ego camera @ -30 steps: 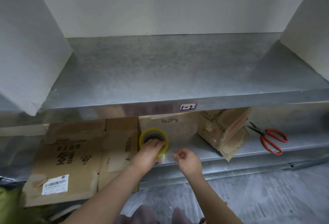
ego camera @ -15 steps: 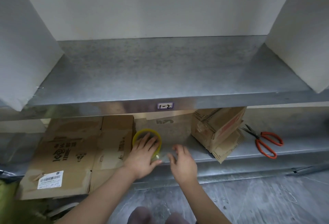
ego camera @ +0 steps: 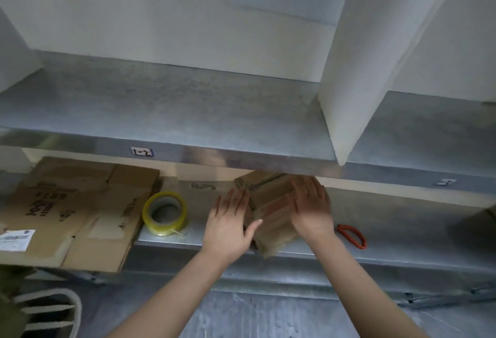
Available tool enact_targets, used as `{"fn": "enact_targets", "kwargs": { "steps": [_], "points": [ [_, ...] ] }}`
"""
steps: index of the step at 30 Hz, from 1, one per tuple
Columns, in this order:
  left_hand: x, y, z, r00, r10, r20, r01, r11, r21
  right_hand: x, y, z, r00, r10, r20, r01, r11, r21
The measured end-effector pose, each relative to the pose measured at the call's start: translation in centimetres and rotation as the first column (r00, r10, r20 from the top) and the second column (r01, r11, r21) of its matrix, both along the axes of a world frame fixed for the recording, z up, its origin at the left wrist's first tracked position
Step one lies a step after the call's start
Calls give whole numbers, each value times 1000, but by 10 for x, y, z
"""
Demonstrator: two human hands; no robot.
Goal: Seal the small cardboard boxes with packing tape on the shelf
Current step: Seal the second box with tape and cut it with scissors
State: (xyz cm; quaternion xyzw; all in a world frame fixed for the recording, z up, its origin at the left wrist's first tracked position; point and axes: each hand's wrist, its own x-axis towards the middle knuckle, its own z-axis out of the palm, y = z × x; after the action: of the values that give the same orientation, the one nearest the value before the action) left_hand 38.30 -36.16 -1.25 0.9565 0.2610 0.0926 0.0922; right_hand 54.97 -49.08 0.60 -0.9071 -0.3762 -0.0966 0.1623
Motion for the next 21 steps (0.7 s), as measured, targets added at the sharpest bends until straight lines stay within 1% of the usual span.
{"fn": "enact_targets", "kwargs": {
  "steps": [2, 3, 4, 5, 6, 7, 8, 10, 11, 12, 14, 16, 18, 19, 20, 21],
  "points": [
    [9, -5, -3, 995, 98, 4, -98, 994, -47, 28, 4, 0, 989, -13, -151, 6, 999, -47],
    [13, -6, -3, 989, 144, 18, -142, 987, -76, 39, 7, 1, 971, -12, -238, 5, 999, -32],
    [17, -8, -3, 982, 189, 31, -185, 978, -101, 49, 9, 1, 939, 11, -345, -3, 1000, 21],
    [20, -9, -3, 974, 225, 33, -219, 967, -127, 55, 11, 4, 885, 36, -465, 3, 997, 83],
    [23, -10, -4, 967, 252, 25, -245, 956, -162, 60, 10, 4, 803, 67, -592, 21, 990, 140],
    [25, -10, -4, 962, 271, 13, -263, 944, -201, 62, 10, 5, 736, 82, -672, 43, 985, 167],
    [27, -9, -4, 958, 287, 3, -278, 931, -238, 63, 8, 4, 695, 89, -714, 66, 980, 187],
    [28, -9, -2, 953, 304, -1, -290, 907, -306, 59, 1, 2, 657, 58, -751, 118, 977, 179],
    [26, -8, 0, 953, 302, 15, -275, 887, -371, 55, -4, -1, 648, 48, -760, 136, 974, 178],
    [23, -8, 1, 955, 292, 53, -234, 851, -470, 48, -10, -6, 640, 51, -767, 153, 969, 192],
    [13, -8, 1, 947, 292, 135, -127, 725, -677, 26, -25, -18, 668, 72, -741, 179, 950, 254],
    [4, -9, -2, 944, 310, 116, -92, 583, -807, 2, -37, -27, 728, 81, -681, 184, 934, 308],
    [1, -13, -6, 947, 312, 79, -71, 444, -893, -10, -38, -32, 744, 80, -663, 189, 927, 324],
    [2, -15, -7, 946, 315, 81, -53, 395, -917, -10, -35, -32, 737, 70, -672, 191, 932, 307],
    [4, -16, -8, 943, 321, 88, -38, 369, -929, -7, -31, -31, 732, 63, -679, 188, 938, 290],
    [7, -15, -7, 941, 323, 101, -28, 372, -928, -4, -27, -29, 724, 62, -687, 188, 940, 283]
  ]
}}
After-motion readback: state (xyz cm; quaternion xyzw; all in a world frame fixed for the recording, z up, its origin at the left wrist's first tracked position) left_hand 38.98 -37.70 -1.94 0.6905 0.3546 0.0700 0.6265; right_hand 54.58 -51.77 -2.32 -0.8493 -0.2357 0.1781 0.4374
